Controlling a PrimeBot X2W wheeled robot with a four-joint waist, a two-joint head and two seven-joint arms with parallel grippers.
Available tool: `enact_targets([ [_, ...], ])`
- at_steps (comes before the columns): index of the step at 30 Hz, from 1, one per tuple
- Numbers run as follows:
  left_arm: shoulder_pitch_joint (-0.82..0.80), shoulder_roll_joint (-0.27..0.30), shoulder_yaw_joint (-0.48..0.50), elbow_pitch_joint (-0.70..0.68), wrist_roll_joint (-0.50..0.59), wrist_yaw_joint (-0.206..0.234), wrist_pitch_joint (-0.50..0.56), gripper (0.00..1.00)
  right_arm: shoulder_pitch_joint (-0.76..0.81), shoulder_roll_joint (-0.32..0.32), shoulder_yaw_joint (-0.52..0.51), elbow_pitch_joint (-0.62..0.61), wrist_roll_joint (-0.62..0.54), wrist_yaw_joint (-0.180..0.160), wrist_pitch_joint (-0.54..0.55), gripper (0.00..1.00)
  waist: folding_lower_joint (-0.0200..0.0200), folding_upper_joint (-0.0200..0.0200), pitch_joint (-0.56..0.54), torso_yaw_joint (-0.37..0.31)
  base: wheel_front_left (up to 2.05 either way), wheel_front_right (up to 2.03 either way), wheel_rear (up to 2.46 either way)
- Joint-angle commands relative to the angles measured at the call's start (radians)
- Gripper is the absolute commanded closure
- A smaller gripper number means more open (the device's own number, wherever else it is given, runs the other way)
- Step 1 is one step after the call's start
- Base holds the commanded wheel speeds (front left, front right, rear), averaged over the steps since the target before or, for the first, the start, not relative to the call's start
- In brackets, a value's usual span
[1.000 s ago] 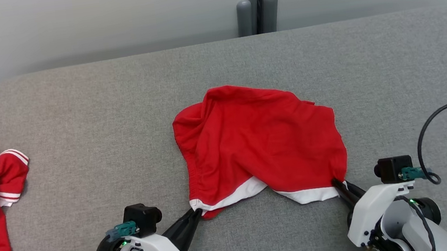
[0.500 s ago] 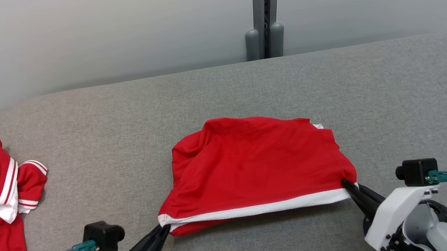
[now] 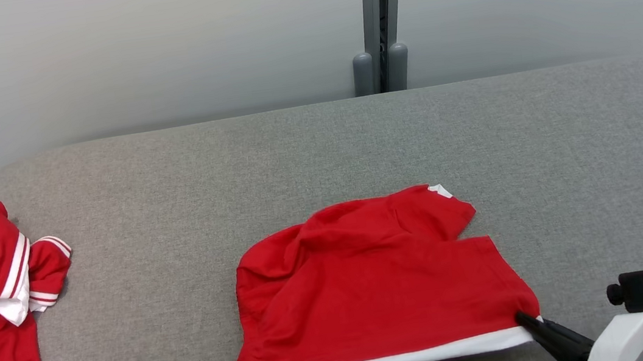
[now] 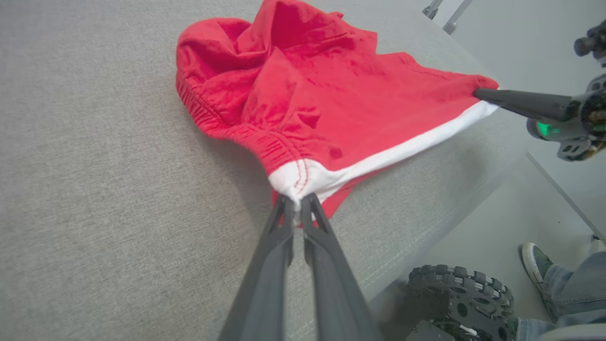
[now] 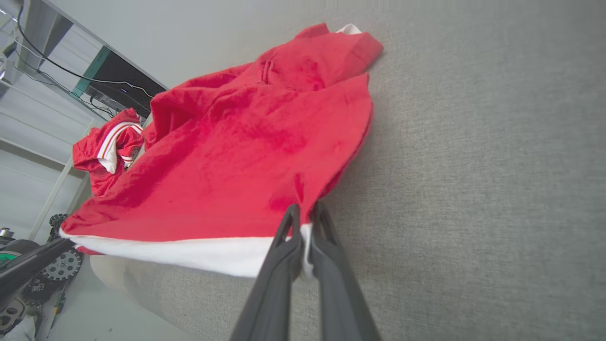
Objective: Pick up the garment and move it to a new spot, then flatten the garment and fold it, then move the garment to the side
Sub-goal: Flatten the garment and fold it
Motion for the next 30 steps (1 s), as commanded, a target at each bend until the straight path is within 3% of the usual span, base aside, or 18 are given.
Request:
enact_targets([
  [1, 0.012, 0.017, 0.008, -0.031, -0.009, 0.017, 0.011, 1.00, 0.018, 0.003, -0.027, -0.034, -0.015, 0.000, 0.014, 1.00, 0.0000, -0.0001, 0.001, -0.001, 0.00, 0.00, 0.00],
  [9, -0.003, 0.044, 0.009, -0.070, -0.003, 0.029, 0.038, 1.00, 0.025, 0.044, -0.070, -0.092, -0.070, 0.000, 0.066, 1.00, 0.0000, -0.0001, 0.001, -0.009, 0.00, 0.00, 0.00],
  [12, -0.052, 0.069, 0.002, -0.063, 0.027, 0.015, 0.071, 1.00, -0.020, 0.071, -0.070, -0.110, -0.077, 0.000, 0.062, 1.00, 0.0000, -0.0001, 0.009, -0.017, 0.00, 0.00, 0.00],
  [15, -0.121, 0.071, -0.004, -0.039, 0.034, -0.025, 0.119, 1.00, -0.087, 0.074, -0.049, -0.088, -0.100, 0.000, 0.072, 1.00, 0.0000, -0.0001, 0.031, -0.021, 0.00, 0.00, 0.00],
  [22, -0.398, 0.089, -0.002, 0.112, 0.043, -0.105, 0.236, 1.00, -0.366, 0.105, 0.023, -0.032, -0.020, 0.000, 0.083, 1.00, 0.0000, -0.0001, 0.155, -0.048, 0.00, 0.00, 0.00],
  [30, -0.790, 0.146, -0.056, 0.219, -0.028, -0.116, 0.352, 1.00, -0.786, 0.134, 0.089, 0.080, 0.107, 0.000, 0.059, 1.00, 0.0000, -0.0001, 0.376, -0.080, 0.00, 0.00, 0.00],
])
